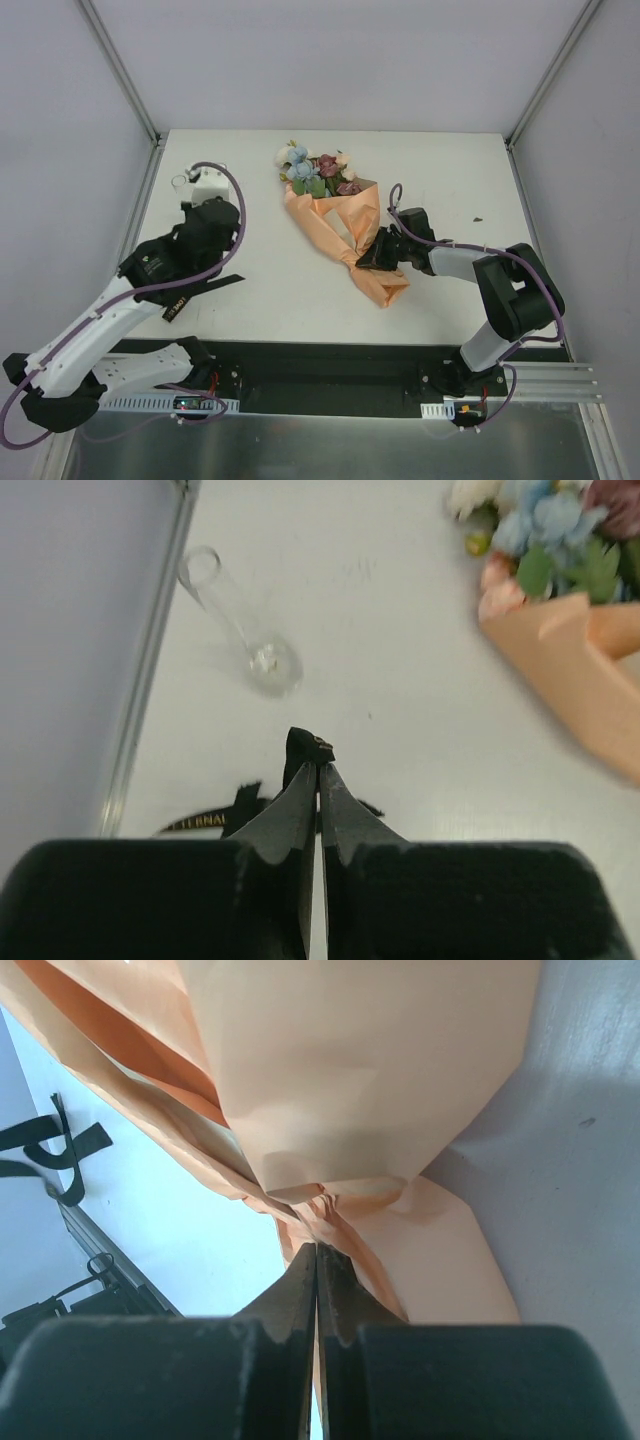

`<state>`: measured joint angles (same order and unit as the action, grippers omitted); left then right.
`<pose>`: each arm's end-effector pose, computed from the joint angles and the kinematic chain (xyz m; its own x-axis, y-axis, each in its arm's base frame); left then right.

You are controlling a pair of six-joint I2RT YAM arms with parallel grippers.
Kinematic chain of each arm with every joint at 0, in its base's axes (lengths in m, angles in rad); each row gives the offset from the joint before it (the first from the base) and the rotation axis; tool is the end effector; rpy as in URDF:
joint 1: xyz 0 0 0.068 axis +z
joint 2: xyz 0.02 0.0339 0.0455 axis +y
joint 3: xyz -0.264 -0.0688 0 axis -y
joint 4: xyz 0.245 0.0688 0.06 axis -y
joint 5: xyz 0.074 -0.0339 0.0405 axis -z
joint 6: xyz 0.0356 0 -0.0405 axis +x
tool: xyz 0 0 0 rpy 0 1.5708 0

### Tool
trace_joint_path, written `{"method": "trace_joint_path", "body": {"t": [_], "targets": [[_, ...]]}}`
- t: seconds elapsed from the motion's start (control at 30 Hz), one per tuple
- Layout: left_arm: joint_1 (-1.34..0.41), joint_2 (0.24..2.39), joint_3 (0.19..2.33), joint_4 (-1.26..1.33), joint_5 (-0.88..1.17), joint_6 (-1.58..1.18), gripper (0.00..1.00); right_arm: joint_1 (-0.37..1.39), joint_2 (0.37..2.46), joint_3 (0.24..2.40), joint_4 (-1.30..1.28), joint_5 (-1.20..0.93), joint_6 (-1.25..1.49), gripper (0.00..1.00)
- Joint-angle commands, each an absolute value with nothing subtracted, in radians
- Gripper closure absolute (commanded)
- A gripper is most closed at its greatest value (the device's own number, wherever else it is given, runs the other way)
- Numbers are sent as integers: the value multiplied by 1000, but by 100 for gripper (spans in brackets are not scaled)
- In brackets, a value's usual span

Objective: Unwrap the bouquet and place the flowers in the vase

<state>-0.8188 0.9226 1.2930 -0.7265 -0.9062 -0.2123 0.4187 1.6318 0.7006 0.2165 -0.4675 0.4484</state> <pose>0.1279 -0.0957 0.4351 -0.2215 0.0466 -0.9740 -0.1025 0.9922 0.0708 0.2770 0.1408 0.1469 -0.8317 0.0535 -0.5526 -0.3477 0.7258 0.5936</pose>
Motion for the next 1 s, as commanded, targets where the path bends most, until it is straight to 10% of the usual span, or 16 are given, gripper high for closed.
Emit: {"method": "trace_joint_path", "body": {"t": [0.0,0.53,0.8,0.97], "targets": [[-795,858,1145,-816,-838,-494,100,417,1621,683,199,-413,426,99],[-428,749,856,-917,-646,-807,100,420,1628,684,209,-436,420,99],[-425,467,815,-930,-765,-890,22,486,1617,750,114,-371,361,99],[-425,416,827,-812,-680,-781,7,575,1562,822,-27,-267,281,97]]}}
